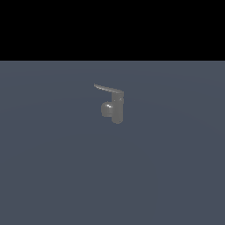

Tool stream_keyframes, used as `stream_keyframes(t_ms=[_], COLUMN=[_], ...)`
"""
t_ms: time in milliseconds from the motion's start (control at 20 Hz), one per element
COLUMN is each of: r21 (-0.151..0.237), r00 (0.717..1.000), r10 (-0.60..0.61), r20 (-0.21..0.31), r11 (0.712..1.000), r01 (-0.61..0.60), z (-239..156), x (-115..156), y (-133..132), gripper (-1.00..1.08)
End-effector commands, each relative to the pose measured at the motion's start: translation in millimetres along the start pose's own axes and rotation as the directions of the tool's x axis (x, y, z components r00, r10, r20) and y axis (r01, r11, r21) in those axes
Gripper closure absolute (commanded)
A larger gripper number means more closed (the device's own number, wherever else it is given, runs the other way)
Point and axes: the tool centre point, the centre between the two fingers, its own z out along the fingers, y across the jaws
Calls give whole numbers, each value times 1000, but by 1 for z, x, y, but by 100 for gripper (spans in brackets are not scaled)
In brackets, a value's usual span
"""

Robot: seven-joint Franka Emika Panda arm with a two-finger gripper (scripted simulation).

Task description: Turn on the faucet by rotating a designated handle.

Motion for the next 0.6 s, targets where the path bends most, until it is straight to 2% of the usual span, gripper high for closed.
stream_keyframes(t_ms=[0, 300, 550], r21=[5, 25, 47], r00=[1000, 996, 982], r10=[16, 92, 190], r20=[1, 8, 20], r11=[1000, 995, 981], r01=[-16, -92, -190], z=[0, 3, 8], x=[5, 26, 53], y=[0, -2, -5], gripper=[108, 108, 108])
